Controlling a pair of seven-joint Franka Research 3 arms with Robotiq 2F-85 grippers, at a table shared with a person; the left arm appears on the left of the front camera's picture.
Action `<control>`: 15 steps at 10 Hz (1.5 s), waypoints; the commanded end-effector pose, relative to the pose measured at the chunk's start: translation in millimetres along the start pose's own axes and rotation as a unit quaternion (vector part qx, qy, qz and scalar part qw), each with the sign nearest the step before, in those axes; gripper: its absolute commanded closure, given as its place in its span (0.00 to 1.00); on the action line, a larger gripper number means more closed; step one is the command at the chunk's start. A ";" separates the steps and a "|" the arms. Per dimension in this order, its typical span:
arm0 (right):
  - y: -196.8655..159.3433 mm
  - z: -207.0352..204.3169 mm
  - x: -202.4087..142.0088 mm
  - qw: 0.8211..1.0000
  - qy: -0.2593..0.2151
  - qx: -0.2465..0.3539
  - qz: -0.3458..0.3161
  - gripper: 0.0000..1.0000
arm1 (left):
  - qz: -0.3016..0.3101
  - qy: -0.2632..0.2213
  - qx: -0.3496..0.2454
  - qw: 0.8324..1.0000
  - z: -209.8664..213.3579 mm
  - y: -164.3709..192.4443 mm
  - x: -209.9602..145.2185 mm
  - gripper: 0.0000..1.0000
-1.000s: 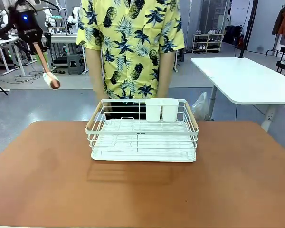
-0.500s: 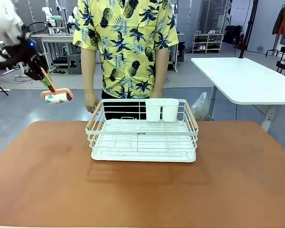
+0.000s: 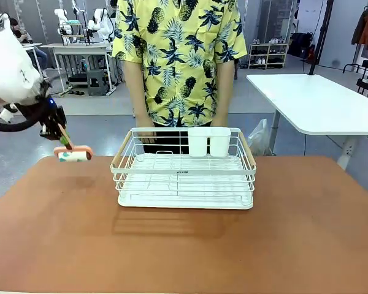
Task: Clean the table.
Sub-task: Place the Lint Roller down when the Dish drying rack is positioned in the middle of the table.
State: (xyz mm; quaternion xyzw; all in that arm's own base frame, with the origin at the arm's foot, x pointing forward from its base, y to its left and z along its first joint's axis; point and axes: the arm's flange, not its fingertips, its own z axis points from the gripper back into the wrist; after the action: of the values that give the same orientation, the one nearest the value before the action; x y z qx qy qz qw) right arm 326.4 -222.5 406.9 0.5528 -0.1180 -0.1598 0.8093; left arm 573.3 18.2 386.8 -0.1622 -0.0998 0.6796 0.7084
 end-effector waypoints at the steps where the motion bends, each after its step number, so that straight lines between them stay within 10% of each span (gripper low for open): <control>1: 3.5 0.9 -2.3 1.000 0.000 0.004 -0.002 0.00 | -0.028 -0.008 0.025 0.999 6.3 -3.3 2.9 0.79; 10: 3.5 0.9 -2.3 1.000 0.000 0.004 -0.002 0.00 | -0.032 -0.019 0.078 0.996 -6.8 12.2 0.7 0.77; 13: 3.5 0.9 -2.3 1.000 0.000 0.004 -0.002 0.00 | -0.023 -0.023 0.097 0.995 1.2 12.2 -1.2 0.00; 15: 3.5 0.9 -2.3 1.000 0.000 0.004 -0.002 0.00 | -0.021 -0.020 0.118 0.993 13.4 16.4 -4.8 0.00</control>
State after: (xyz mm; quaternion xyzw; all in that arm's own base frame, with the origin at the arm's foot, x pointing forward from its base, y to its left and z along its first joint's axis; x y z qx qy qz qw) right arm 326.4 -222.5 406.9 0.5528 -0.1180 -0.1598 0.8093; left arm 557.2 18.1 381.0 -0.0851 -0.0415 0.6648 0.7410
